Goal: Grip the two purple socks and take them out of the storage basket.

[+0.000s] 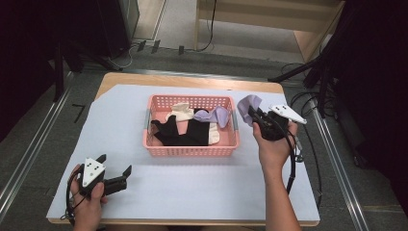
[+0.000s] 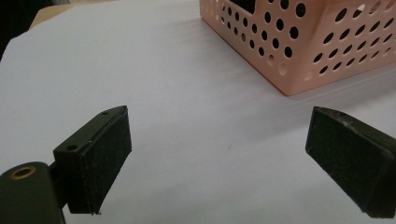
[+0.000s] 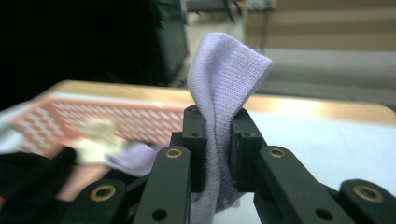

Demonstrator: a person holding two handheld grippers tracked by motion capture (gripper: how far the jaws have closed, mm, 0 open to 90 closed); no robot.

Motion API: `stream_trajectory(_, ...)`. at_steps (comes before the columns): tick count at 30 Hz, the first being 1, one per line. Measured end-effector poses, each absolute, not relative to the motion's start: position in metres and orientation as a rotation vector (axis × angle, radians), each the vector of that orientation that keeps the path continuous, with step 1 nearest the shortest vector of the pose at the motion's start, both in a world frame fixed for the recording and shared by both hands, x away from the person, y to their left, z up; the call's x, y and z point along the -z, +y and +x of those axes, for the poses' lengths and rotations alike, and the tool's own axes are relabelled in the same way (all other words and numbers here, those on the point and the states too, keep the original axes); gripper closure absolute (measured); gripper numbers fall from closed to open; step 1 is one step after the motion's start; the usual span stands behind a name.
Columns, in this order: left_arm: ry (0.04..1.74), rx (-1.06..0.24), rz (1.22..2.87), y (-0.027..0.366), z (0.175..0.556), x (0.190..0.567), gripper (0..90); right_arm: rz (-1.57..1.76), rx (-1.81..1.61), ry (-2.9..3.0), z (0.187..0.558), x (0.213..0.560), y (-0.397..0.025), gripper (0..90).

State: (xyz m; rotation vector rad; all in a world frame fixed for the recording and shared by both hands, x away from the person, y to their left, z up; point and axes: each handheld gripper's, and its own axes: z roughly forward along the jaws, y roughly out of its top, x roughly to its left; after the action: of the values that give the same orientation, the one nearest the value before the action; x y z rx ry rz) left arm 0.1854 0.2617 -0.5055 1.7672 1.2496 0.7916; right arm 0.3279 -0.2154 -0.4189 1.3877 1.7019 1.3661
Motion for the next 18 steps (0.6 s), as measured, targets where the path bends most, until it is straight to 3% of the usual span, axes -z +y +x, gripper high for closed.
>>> stream_trajectory(10,1.246,-0.795,1.769,0.261,0.186,0.506,7.7,1.638,-1.172,1.688,0.326,0.479,-0.259,78.5)
stream_trajectory(15,1.247,-0.799,1.766,0.261,0.186,0.506,7.7,1.703,-1.189,1.637,0.326,0.482,-0.26,59.9)
stream_trajectory(18,1.247,-0.801,1.765,0.261,0.186,0.506,7.7,1.676,-1.277,1.577,0.326,0.47,-0.252,57.1)
